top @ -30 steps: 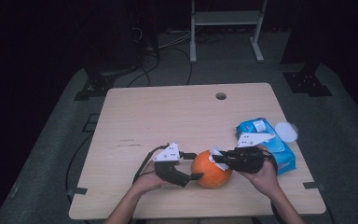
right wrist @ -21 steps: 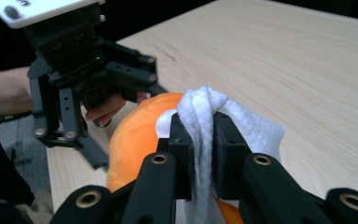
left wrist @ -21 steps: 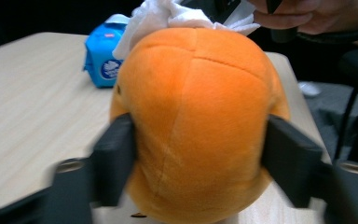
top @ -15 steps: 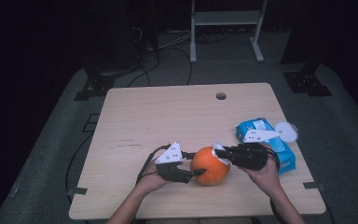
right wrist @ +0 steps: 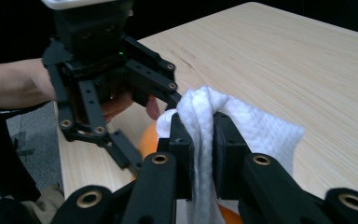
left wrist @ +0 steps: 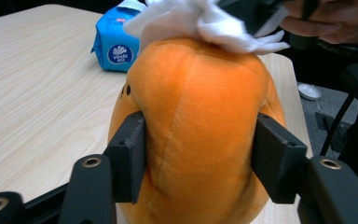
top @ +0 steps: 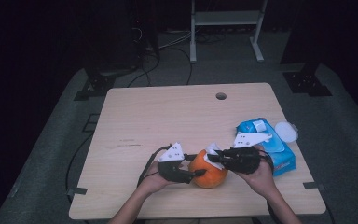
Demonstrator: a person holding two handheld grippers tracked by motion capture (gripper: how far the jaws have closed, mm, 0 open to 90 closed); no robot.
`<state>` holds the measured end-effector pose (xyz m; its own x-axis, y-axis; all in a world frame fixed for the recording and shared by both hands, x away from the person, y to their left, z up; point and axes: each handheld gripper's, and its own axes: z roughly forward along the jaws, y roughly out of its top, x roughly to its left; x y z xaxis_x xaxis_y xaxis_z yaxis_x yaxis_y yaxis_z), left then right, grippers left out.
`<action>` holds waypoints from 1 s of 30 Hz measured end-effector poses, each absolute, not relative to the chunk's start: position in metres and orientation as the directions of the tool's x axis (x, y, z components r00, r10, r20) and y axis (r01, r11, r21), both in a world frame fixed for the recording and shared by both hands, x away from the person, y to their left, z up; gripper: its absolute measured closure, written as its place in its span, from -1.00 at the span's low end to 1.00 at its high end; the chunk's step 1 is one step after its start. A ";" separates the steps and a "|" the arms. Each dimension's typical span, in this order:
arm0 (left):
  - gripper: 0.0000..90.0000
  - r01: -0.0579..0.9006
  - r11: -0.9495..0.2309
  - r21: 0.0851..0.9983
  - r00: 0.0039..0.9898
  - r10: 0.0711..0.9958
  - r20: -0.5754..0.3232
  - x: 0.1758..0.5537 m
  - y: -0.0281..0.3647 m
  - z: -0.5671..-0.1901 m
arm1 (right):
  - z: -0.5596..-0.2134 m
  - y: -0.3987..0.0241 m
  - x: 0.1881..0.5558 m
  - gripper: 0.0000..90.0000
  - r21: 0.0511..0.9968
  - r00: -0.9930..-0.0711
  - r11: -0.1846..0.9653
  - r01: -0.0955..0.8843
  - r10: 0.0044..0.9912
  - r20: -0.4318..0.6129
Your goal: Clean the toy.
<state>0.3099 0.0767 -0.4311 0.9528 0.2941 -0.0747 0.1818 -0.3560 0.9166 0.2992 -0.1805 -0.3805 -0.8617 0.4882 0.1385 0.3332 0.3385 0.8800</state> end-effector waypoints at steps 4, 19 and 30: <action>-0.32 0.155 -0.315 0.936 0.967 0.244 -0.078 0.312 0.077 -0.437 | -0.388 -0.191 0.305 0.76 0.877 -0.848 0.303 0.373 0.495 0.189; -0.09 0.229 -0.294 0.928 0.935 0.332 -0.126 0.317 0.081 -0.437 | -0.385 -0.203 0.302 0.76 0.869 -0.828 0.359 0.340 0.553 0.095; -0.09 0.163 -0.348 0.923 0.946 0.322 -0.046 0.303 0.067 -0.433 | -0.377 -0.169 0.283 0.76 0.868 -0.882 0.422 0.261 0.469 0.038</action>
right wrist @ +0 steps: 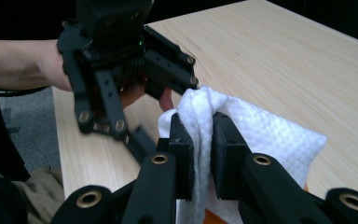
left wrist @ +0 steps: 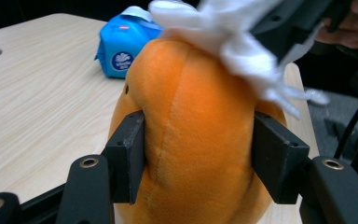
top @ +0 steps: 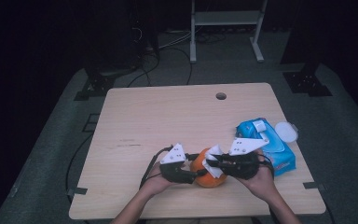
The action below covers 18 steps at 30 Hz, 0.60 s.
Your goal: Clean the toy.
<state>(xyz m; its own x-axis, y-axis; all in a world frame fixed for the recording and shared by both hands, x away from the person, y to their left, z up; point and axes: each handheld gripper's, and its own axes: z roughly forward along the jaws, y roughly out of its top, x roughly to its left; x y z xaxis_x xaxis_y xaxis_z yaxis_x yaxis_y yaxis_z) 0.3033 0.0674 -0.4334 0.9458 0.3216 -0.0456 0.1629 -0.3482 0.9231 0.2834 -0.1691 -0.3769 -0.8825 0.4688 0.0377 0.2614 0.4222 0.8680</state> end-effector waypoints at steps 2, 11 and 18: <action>-0.09 0.145 -0.360 0.922 0.948 0.318 -0.025 0.301 0.065 -0.433 | -0.376 -0.167 0.285 0.76 0.870 -0.880 0.423 0.252 0.475 0.024; -0.33 0.130 -0.312 0.941 0.967 0.251 -0.050 0.307 0.074 -0.430 | -0.384 -0.196 0.302 0.76 0.877 -0.839 0.349 0.331 0.534 0.104; -0.33 0.153 -0.316 0.936 0.963 0.262 -0.069 0.310 0.069 -0.439 | -0.384 -0.192 0.301 0.76 0.874 -0.844 0.359 0.327 0.527 0.099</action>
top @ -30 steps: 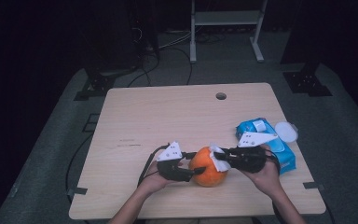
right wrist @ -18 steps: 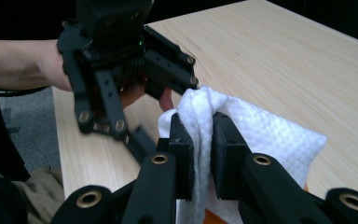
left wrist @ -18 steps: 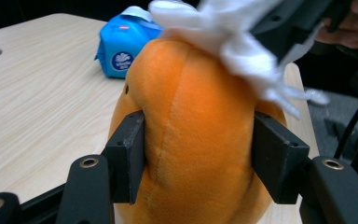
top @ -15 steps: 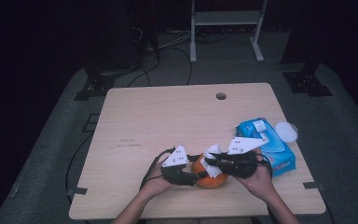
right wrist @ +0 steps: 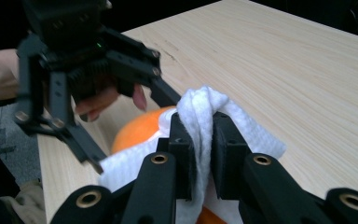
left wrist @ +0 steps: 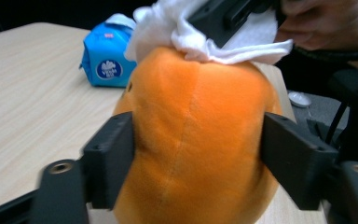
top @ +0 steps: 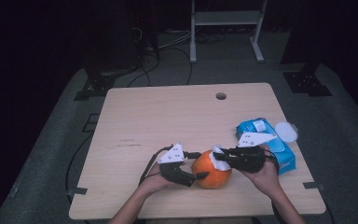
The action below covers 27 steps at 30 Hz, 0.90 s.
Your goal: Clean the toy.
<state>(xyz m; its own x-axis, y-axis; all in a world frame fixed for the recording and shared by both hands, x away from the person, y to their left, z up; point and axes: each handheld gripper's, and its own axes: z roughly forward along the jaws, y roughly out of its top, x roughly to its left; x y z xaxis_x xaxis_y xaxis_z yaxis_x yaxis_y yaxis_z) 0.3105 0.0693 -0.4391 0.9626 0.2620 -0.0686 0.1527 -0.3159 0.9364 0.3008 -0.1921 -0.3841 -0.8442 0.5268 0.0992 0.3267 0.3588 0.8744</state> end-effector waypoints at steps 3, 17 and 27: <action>-0.21 0.166 -0.314 0.935 0.955 0.287 -0.073 0.309 0.066 -0.438 | -0.380 -0.184 0.294 0.75 0.875 -0.857 0.378 0.304 0.510 0.078; -0.08 0.280 -0.249 0.927 0.926 0.324 -0.192 0.317 0.072 -0.441 | -0.379 -0.193 0.289 0.75 0.874 -0.857 0.387 0.295 0.511 0.064; -0.08 0.332 -0.214 0.919 0.901 0.360 -0.242 0.321 0.078 -0.441 | -0.378 -0.195 0.287 0.76 0.868 -0.860 0.412 0.277 0.508 0.033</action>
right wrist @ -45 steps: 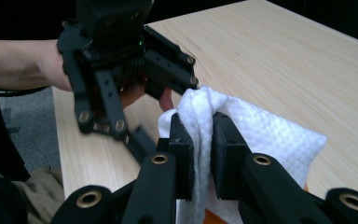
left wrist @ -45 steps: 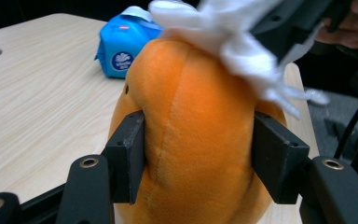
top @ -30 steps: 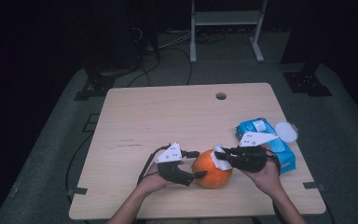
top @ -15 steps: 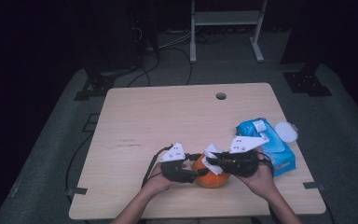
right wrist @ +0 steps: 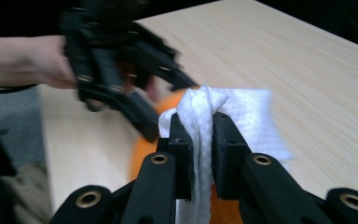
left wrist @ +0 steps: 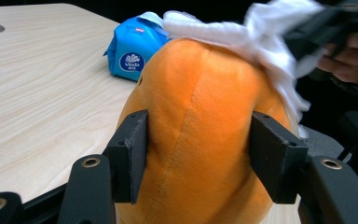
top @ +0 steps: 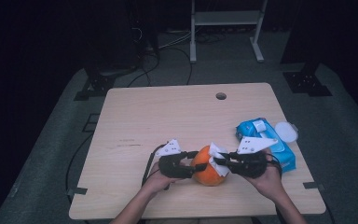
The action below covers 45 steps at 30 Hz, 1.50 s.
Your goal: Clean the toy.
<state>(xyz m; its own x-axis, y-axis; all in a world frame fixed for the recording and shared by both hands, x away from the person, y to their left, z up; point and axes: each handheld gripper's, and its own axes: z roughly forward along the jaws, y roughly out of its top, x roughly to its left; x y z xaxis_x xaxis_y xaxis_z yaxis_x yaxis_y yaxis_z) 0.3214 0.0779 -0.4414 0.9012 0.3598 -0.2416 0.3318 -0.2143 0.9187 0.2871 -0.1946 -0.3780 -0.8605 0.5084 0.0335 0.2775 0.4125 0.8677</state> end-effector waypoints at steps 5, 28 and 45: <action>-0.20 0.300 -0.227 0.927 0.917 0.335 -0.214 0.319 0.076 -0.441 | -0.386 -0.211 0.297 0.75 0.867 -0.831 0.373 0.331 0.550 0.081; -0.12 0.096 -0.348 0.933 0.964 0.266 0.000 0.297 0.059 -0.436 | -0.379 -0.202 0.296 0.76 0.873 -0.851 0.342 0.349 0.506 0.141; -0.10 0.056 -0.365 0.929 0.972 0.233 0.033 0.292 0.056 -0.437 | -0.392 -0.219 0.310 0.76 0.851 -0.812 0.331 0.408 0.557 0.173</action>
